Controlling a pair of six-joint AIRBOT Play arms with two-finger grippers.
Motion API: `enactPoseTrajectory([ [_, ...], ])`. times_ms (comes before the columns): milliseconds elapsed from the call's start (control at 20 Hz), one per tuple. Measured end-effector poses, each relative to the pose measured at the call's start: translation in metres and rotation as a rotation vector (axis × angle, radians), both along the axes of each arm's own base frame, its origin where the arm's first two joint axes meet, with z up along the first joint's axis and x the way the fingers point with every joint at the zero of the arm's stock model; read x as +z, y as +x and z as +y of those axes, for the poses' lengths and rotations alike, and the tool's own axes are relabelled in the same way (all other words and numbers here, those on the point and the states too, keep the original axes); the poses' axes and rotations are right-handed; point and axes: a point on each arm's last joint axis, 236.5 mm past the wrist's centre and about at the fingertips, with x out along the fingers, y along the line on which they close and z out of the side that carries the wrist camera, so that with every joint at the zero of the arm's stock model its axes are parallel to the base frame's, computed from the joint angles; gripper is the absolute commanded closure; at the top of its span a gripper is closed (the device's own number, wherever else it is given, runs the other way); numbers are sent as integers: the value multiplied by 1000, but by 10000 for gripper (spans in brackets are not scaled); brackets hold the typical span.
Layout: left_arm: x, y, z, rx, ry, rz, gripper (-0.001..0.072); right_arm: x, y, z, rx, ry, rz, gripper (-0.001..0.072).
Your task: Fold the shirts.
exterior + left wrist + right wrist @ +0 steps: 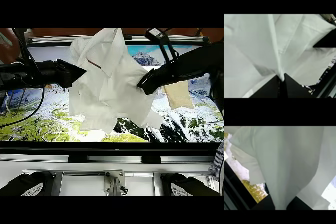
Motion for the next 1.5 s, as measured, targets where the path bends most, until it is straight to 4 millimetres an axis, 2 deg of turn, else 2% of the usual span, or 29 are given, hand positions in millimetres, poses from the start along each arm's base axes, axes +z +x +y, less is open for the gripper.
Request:
enactPoseTrajectory([
  [100, -5, 1, 0, -4, 20, 5, 658, 13, -4, -1, -24, 32, -13, 666],
  [150, -6, 2, 0, -3, 25, 5, 555, 21, -7, -1, -34, 53, -18, 666],
  [200, -6, 3, 0, -2, 27, 3, 333, 28, -10, 0, -42, 73, -21, 666],
  [250, -5, 5, 0, 4, 26, -5, 169, 35, -12, 1, -55, 92, -25, 666],
  [400, 14, 16, 4, 45, -4, -65, 152, 53, -23, 1, -93, 140, -27, 666],
  [550, 50, 26, 12, 91, -40, -166, 153, 75, -27, 0, -163, 207, -39, 665],
  [650, 76, 30, 20, 116, -61, -235, 153, 97, -21, -6, -248, 273, -72, 666],
  [750, 99, 31, 27, 138, -78, -289, 154, 121, -8, -24, -355, 324, -127, 666],
  [850, 112, 31, 31, 148, -87, -321, 160, 144, 6, -54, -477, 336, -202, 666],
  [900, 115, 31, 32, 149, -88, -328, 162, 156, 12, -75, -549, 326, -247, 666],
  [1000, 116, 30, 32, 145, -84, -328, 169, 175, 20, -122, -694, 280, -331, 666],
  [1100, 112, 27, 30, 128, -70, -311, 168, 186, 19, -173, -839, 209, -388, 664],
  [1200, 104, 26, 28, 109, -53, -287, 169, 186, 9, -219, -969, 132, -393, 664],
  [1300, 94, 26, 25, 92, -34, -259, 169, 179, -3, -255, -1072, 69, -363, 664],
  [1500, 75, 32, 20, 72, -9, -210, 168, 170, -26, -311, -1239, -7, -328, 664],
])
